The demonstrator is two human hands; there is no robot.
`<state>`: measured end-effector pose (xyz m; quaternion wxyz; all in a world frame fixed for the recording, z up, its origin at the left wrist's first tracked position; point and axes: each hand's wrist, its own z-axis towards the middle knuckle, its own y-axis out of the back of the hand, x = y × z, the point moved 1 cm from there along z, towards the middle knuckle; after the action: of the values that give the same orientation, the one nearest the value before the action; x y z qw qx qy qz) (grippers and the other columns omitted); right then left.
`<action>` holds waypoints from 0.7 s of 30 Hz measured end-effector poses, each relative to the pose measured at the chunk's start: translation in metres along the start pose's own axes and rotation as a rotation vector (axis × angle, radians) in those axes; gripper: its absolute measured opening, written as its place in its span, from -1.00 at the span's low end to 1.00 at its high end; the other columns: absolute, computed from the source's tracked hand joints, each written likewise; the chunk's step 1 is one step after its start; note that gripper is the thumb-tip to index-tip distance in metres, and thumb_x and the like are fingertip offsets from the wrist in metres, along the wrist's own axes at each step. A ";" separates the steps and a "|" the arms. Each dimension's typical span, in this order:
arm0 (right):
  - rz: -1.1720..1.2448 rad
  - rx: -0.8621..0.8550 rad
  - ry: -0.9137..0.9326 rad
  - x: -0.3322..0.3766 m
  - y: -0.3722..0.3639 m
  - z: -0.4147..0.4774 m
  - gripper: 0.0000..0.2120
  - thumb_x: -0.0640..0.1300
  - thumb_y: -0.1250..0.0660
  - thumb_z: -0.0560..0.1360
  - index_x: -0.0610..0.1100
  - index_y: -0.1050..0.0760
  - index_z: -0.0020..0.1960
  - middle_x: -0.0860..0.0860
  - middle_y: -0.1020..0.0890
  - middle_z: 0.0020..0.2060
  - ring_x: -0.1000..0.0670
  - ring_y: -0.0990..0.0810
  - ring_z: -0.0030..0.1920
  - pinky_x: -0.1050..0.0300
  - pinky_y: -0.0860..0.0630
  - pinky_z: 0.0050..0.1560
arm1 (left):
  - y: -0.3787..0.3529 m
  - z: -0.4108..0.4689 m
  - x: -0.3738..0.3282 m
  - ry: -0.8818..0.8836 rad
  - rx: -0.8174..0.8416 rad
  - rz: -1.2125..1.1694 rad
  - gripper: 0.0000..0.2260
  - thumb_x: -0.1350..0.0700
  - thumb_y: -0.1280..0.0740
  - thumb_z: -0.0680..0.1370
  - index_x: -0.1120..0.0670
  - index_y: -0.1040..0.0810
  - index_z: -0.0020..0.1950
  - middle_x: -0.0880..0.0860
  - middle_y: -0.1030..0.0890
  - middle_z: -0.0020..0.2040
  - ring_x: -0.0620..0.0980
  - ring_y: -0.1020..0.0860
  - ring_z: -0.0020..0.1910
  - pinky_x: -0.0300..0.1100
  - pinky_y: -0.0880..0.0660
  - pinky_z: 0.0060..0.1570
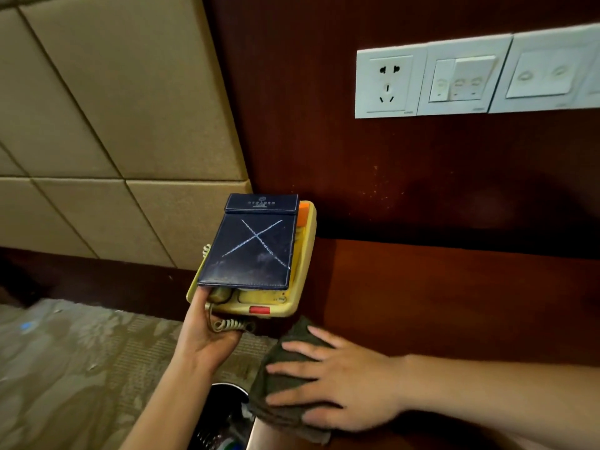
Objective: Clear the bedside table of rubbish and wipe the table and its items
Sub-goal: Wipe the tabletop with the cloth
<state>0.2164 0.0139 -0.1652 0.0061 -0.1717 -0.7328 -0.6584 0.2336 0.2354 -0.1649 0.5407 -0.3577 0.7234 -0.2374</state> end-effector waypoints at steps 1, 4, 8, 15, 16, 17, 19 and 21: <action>-0.018 -0.010 -0.018 -0.010 0.001 0.002 -0.53 0.12 0.03 0.61 0.16 -0.12 0.51 0.09 -0.04 0.55 -0.03 0.19 0.54 -0.11 0.49 0.37 | 0.001 0.001 -0.001 -0.001 0.003 0.000 -0.27 -0.02 -0.68 -0.21 0.13 -0.68 -0.07 0.11 -0.69 -0.07 0.05 -0.68 -0.16 -0.06 -0.63 -0.22; -0.099 -0.039 -0.260 -0.059 0.012 0.005 -0.49 0.21 0.09 0.57 0.21 -0.03 0.52 0.08 -0.03 0.55 -0.06 0.10 0.55 -0.08 0.40 0.37 | 0.003 0.001 -0.005 0.007 0.018 -0.001 -0.46 -0.05 -0.66 -0.05 0.12 -0.72 -0.15 0.10 -0.70 -0.08 0.05 -0.69 -0.16 -0.05 -0.63 -0.20; -0.058 -0.068 -0.580 -0.123 0.030 -0.004 -0.53 0.19 0.10 0.62 0.25 0.05 0.52 0.14 0.08 0.55 0.03 0.20 0.54 -0.05 0.36 0.43 | 0.007 -0.004 -0.011 -0.054 -0.082 0.018 -0.66 -0.17 -0.30 0.41 0.08 -0.60 -0.08 0.07 -0.69 -0.20 0.04 -0.65 -0.27 -0.10 -0.51 -0.17; 0.019 -0.038 -0.775 -0.155 0.045 0.015 -0.53 0.13 0.14 0.64 0.20 0.12 0.54 0.09 0.12 0.55 -0.06 0.15 0.54 -0.22 0.22 0.49 | 0.019 -0.008 -0.015 -0.034 -0.120 0.033 -0.66 -0.14 -0.31 0.40 0.12 -0.67 -0.25 0.08 -0.68 -0.25 0.02 -0.66 -0.37 -0.11 -0.52 -0.22; 0.018 -0.023 -0.795 -0.157 0.048 0.020 -0.53 0.11 0.14 0.65 0.19 0.12 0.54 0.07 0.12 0.55 -0.07 0.14 0.54 -0.23 0.20 0.48 | 0.021 -0.008 -0.016 -0.028 -0.112 0.034 -0.66 -0.14 -0.32 0.38 0.12 -0.67 -0.26 0.08 -0.68 -0.26 0.02 -0.66 -0.37 -0.11 -0.51 -0.20; 0.019 -0.016 -0.815 -0.157 0.049 0.027 -0.53 0.09 0.15 0.65 0.18 0.12 0.54 0.07 0.11 0.55 -0.09 0.13 0.54 -0.24 0.19 0.47 | 0.022 -0.009 -0.017 -0.023 -0.103 0.040 -0.68 -0.14 -0.36 0.32 0.11 -0.68 -0.29 0.08 -0.68 -0.25 0.02 -0.66 -0.36 -0.11 -0.51 -0.18; 0.034 -0.030 -0.849 -0.155 0.050 0.036 -0.54 0.07 0.15 0.66 0.17 0.12 0.54 0.06 0.11 0.55 -0.10 0.15 0.54 -0.26 0.23 0.45 | 0.024 -0.010 -0.019 -0.009 -0.074 0.055 -0.66 -0.12 -0.53 0.12 0.10 -0.71 -0.28 0.08 -0.69 -0.20 0.03 -0.67 -0.30 -0.10 -0.51 -0.13; 0.052 -0.051 -0.846 -0.149 0.046 0.039 -0.54 0.06 0.15 0.66 0.18 0.13 0.54 0.07 0.13 0.55 -0.11 0.19 0.54 -0.27 0.28 0.43 | 0.027 -0.008 -0.022 0.006 -0.068 0.060 -0.46 -0.08 -0.65 -0.10 0.10 -0.71 -0.20 0.09 -0.69 -0.11 0.06 -0.67 -0.20 -0.07 -0.51 -0.06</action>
<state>0.3769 0.0186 -0.1613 -0.2829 -0.4451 -0.6496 -0.5476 0.2229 0.2692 -0.1687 0.5331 -0.3532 0.7431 -0.1972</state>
